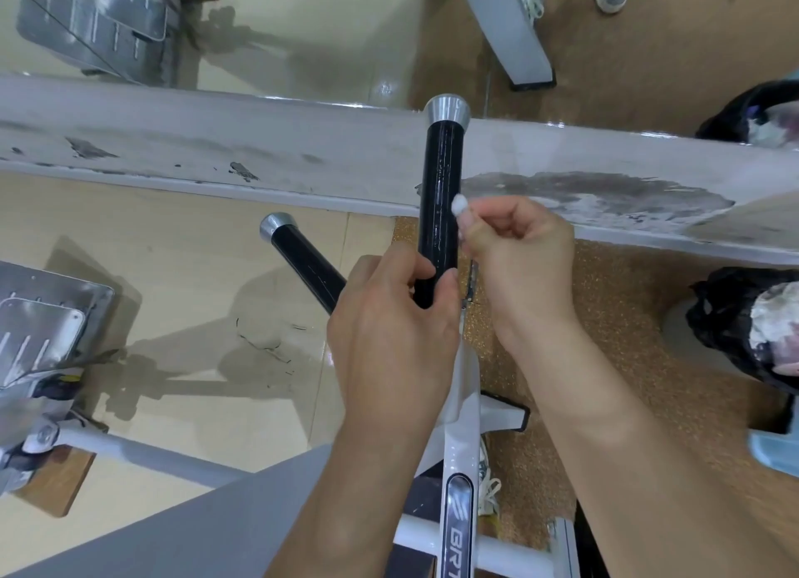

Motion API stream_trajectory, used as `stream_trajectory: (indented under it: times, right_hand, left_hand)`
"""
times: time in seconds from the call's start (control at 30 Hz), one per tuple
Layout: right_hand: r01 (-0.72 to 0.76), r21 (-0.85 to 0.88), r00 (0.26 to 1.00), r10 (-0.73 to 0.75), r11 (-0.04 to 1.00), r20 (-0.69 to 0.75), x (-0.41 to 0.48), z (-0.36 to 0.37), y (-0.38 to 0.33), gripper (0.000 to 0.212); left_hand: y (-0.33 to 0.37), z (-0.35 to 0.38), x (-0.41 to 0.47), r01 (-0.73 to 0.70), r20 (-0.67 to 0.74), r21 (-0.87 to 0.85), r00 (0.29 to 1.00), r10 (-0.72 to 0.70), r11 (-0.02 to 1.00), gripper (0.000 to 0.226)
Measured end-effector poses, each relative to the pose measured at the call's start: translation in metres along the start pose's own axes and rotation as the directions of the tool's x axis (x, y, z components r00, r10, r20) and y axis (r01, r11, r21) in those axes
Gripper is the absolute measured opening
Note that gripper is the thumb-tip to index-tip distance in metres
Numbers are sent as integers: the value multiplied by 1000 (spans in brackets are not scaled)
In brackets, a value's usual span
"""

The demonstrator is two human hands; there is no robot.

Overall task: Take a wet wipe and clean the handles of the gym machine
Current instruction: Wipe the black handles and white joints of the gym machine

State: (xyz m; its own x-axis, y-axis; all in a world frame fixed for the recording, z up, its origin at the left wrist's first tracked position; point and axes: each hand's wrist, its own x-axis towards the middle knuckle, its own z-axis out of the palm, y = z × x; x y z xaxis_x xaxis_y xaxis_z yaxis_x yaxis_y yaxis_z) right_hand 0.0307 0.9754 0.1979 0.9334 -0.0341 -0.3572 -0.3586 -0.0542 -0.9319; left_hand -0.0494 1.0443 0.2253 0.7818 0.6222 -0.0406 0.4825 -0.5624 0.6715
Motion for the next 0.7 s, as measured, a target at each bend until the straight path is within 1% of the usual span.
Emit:
stream_trajectory:
  times: [0.13, 0.27, 0.33, 0.43, 0.47, 0.57, 0.63, 0.67, 0.7]
  right_hand:
    - [19, 46, 994, -14, 999, -105, 34, 19, -5, 6]
    - [-35, 225, 988, 68, 974, -140, 55, 30, -9, 7]
    - [-36, 242, 993, 62, 970, -100, 56, 28, -9, 5]
    - [12, 143, 1000, -16, 990, 24, 51, 20, -7, 5]
    - [39, 106, 999, -43, 994, 31, 54, 20, -9, 4]
    - [171, -3, 985, -171, 985, -37, 82, 28, -26, 3]
    - [273, -107, 961, -276, 956, -19, 98, 35, -39, 8]
    - [332, -204, 943, -331, 921, 43, 100, 37, -42, 9]
    - [394, -322, 919, -371, 861, 134, 98, 35, -42, 7]
  left_hand:
    - [-2, 2, -3, -11, -36, -25, 999, 11, 1000, 15]
    - [-3, 4, -3, -23, -56, -12, 998, 22, 1000, 16]
    - [-3, 3, -4, -23, -57, -13, 998, 22, 1000, 16]
    - [-3, 4, -4, -15, -59, -24, 998, 13, 1000, 16]
    - [-3, 4, -4, -13, -61, -27, 998, 11, 1000, 16]
    - [-4, 4, -4, -13, -61, -40, 998, 10, 999, 16]
    - [-5, 4, -4, -13, -53, -40, 999, 11, 999, 17]
    - [-5, 4, -4, -13, -47, -38, 999, 11, 999, 17]
    - [-5, 3, -3, -11, -43, -37, 999, 9, 999, 17]
